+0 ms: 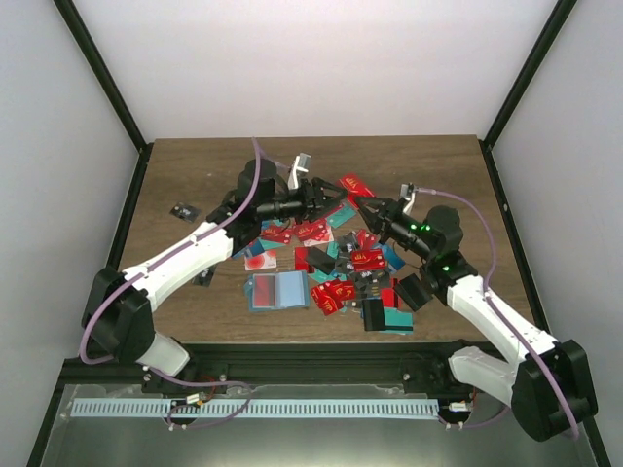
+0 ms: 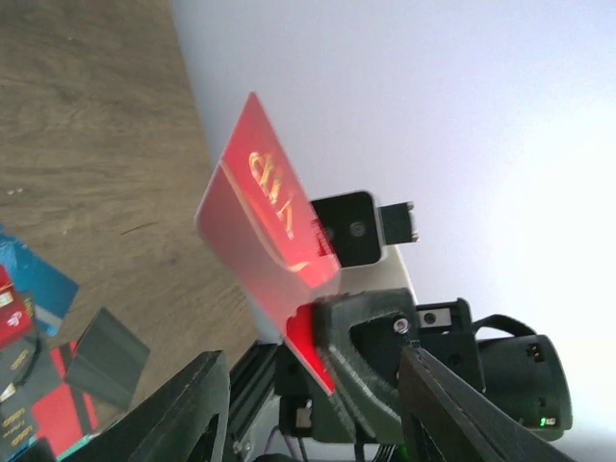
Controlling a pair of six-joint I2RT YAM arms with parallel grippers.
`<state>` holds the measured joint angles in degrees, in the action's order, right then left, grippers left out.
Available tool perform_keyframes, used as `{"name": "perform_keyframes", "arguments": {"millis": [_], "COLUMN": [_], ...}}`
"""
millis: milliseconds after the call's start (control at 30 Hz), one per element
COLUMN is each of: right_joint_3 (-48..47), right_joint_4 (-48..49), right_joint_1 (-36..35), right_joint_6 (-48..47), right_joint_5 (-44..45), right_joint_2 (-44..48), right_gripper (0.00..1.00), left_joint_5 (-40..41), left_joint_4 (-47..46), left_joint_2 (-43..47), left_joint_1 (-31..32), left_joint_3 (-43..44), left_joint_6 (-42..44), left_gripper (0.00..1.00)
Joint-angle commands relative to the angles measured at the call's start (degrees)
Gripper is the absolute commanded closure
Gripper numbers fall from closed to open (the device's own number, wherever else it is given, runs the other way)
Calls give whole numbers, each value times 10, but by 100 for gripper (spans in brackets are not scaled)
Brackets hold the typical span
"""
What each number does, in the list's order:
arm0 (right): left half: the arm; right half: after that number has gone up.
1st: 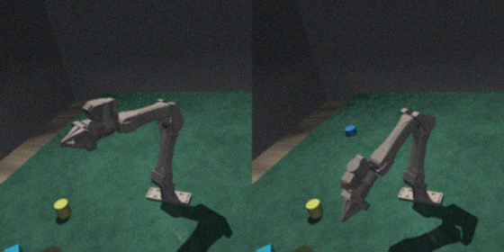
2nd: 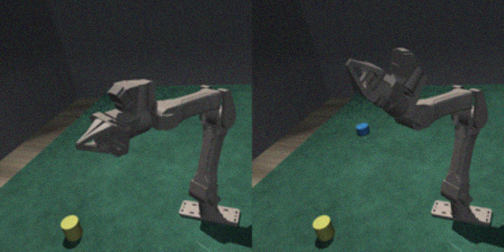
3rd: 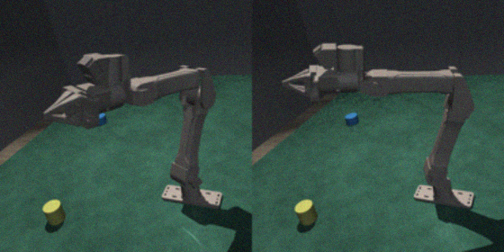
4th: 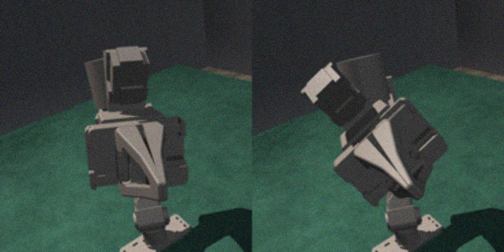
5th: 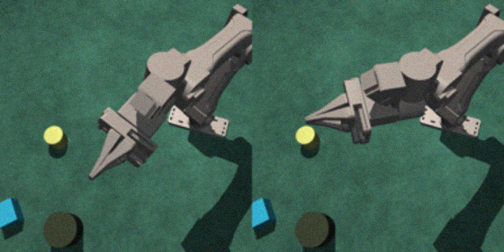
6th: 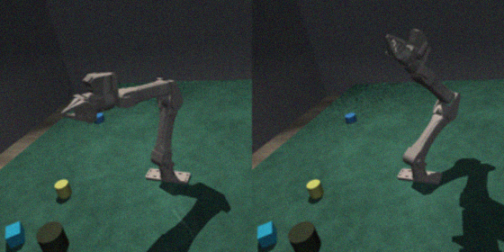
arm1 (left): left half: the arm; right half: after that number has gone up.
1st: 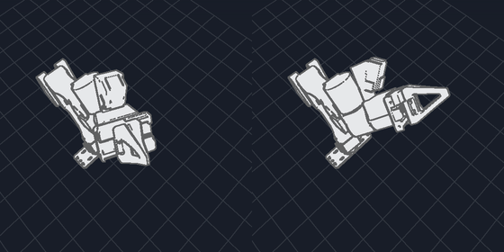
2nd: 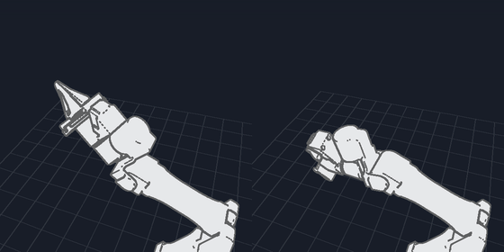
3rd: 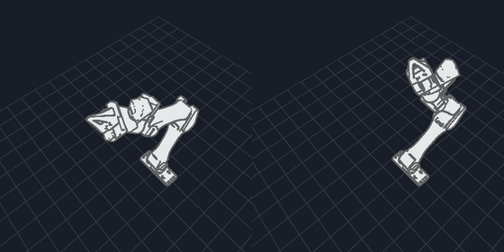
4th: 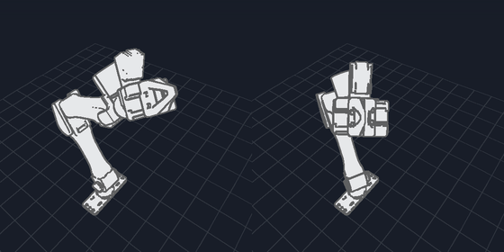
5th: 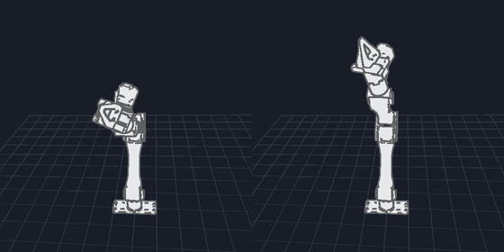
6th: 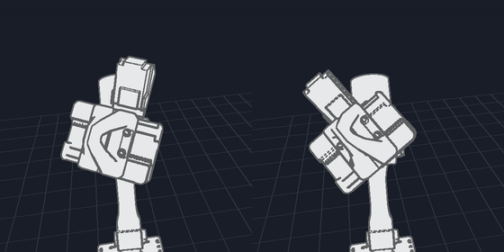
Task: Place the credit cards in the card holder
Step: Pick up the credit card from the center of the board, then insert the credit card into the card holder.
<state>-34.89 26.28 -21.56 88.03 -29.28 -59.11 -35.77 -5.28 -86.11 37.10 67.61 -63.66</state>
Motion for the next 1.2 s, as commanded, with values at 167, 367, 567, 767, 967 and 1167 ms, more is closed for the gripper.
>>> {"name": "perform_keyframes", "arguments": {"millis": [167, 367, 567, 767, 967, 1167], "right_joint_3": [-33, -31, -29, -27, -26, -20], "right_joint_4": [88, 103, 110, 112, 109, 56], "right_joint_1": [-34, -37, -37, -37, -37, -34], "right_joint_6": [25, 26, 28, 27, 23, -46], "right_joint_5": [27, 14, 0, -5, -33, -91], "right_joint_2": [-15, -19, -21, -20, -23, -35], "right_gripper": [99, 99, 99, 99, 96, 54], "left_joint_5": [17, 17, 21, 24, 30, 30], "left_joint_4": [-100, -132, -141, -152, -139, -3], "left_joint_2": [12, 3, -4, -9, -8, 29], "left_joint_1": [1, 3, 5, 10, 13, -6], "left_joint_3": [-17, -18, -15, -15, -16, -15], "left_joint_6": [-62, -82, -90, -96, -91, -9], "left_gripper": [62, 78, 79, 87, 96, 96]}}
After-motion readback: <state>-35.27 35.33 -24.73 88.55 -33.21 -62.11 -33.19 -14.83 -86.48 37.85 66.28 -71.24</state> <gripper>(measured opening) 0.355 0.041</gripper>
